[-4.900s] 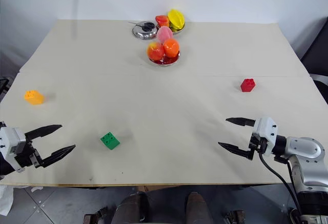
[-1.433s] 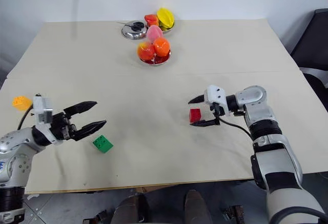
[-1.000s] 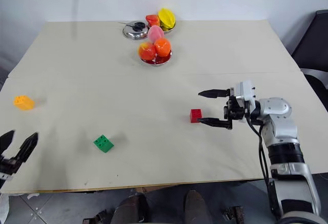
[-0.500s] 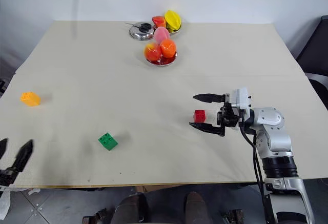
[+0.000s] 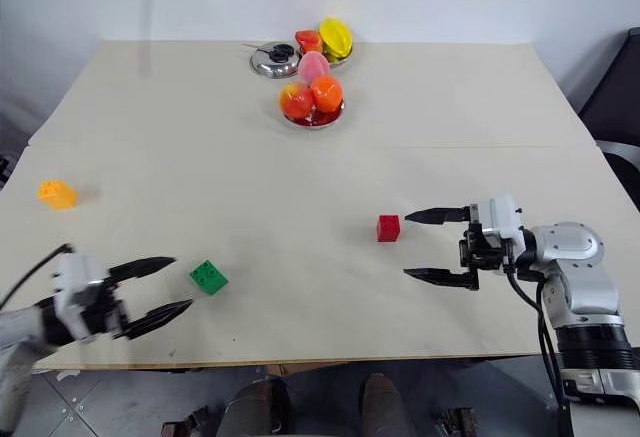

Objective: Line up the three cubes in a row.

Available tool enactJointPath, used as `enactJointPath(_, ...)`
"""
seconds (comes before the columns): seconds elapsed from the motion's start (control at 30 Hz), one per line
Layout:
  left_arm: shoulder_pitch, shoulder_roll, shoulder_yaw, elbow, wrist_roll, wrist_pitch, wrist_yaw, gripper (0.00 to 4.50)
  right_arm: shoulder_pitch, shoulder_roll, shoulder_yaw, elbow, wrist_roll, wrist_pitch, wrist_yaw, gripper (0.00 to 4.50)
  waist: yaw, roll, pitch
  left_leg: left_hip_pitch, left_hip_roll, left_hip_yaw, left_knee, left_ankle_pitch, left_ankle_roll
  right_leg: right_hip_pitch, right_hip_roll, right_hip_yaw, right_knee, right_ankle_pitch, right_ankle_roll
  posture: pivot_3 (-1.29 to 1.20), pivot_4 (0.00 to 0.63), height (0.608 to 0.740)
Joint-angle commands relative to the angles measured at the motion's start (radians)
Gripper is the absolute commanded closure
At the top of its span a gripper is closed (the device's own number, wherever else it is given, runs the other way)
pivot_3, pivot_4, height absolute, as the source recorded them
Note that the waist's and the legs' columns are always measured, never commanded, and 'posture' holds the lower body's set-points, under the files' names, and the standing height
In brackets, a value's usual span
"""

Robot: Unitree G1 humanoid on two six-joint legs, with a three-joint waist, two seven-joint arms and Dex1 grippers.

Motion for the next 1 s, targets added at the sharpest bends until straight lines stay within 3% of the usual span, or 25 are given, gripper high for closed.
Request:
enactJointPath(0.03,-0.026,-0.014,-0.046,0.026,0.011,0.014,0.0,0.0,0.035,-0.022,-0.046,-0.072,0.012,0.017,-0.031,0.04,-0.006,0.0,0.0,0.0,0.001,0.0,0.0,0.0,0.0,0.0,0.001,0.0,0.0,0.0,0.0,0.0,0.15,0.74)
enactJointPath(0.07,-0.031,-0.017,-0.061,0.036,0.018,0.008,-0.006,0.0,0.047,-0.024,-0.052,-0.082,0.012,0.021,-0.041,0.04,-0.007,0.0,0.0,0.0,0.002,0.001,0.001,-0.001,-0.001,0.0,0.002,0.0,0.0,0.0,0.0,0.0,0.15,0.74)
enactJointPath(0.17,-0.05,-0.02,-0.077,0.064,0.037,-0.014,-0.008,0.63,0.076,-0.024,-0.067,-0.113,0.011,0.025,-0.064,0.0,-0.006,0.0,0.0,0.0,0.003,0.0,0.001,-0.001,-0.001,-0.001,0.003,0.0,0.0,0.0,0.0,0.0,0.15,0.74)
enactJointPath(0.37,-0.137,0.009,-0.129,0.048,0.046,0.009,-0.047,2.59,0.152,-0.048,-0.119,-0.151,0.007,0.025,-0.102,0.0,0.016,0.0,0.0,0.0,0.003,0.0,0.004,-0.001,-0.001,0.0,0.003,0.0,0.0,0.0,0.0,0.0,0.15,0.74)
enactJointPath(0.43,-0.231,0.016,-0.19,0.052,0.066,0.03,-0.069,3.02,0.189,-0.062,-0.154,-0.159,0.008,0.024,-0.119,0.0,0.031,0.0,0.0,-0.001,0.003,-0.001,0.006,-0.001,-0.001,0.001,0.003,0.0,0.001,0.0,0.0,0.0,0.15,0.74)
enactJointPath(0.57,-0.493,-0.026,-0.347,0.153,0.168,0.049,-0.08,3.02,0.247,-0.081,-0.214,-0.176,0.013,0.028,-0.148,0.0,0.056,0.0,0.0,-0.002,0.003,-0.001,0.009,-0.002,0.0,0.002,0.003,0.0,0.001,0.001,0.001,0.0,0.15,0.74)
enactJointPath(0.67,-0.691,-0.117,-0.448,0.285,0.207,0.047,-0.122,3.02,0.286,-0.091,-0.253,-0.194,0.016,0.037,-0.168,0.0,0.067,0.0,0.0,-0.002,0.002,0.0,0.011,-0.001,0.0,0.002,0.004,0.0,0.001,0.001,0.003,0.0,0.15,0.74)
enactJointPath(0.87,-0.927,-0.313,-0.58,0.595,0.336,-0.082,-0.13,3.02,0.358,-0.082,-0.29,-0.289,0.022,0.071,-0.231,0.0,0.067,0.0,0.0,-0.002,0.002,0.0,0.011,-0.002,0.0,0.001,0.004,0.001,-0.001,0.002,0.003,0.0,0.15,0.74)
enactJointPath(1.0,-1.002,-0.404,-0.596,0.785,0.392,-0.19,-0.114,3.02,0.412,-0.074,-0.314,-0.348,0.032,0.085,-0.264,0.0,0.067,0.0,0.0,-0.002,0.002,0.0,0.011,-0.002,0.0,0.001,0.004,0.001,-0.002,0.002,0.003,0.0,0.15,0.74)
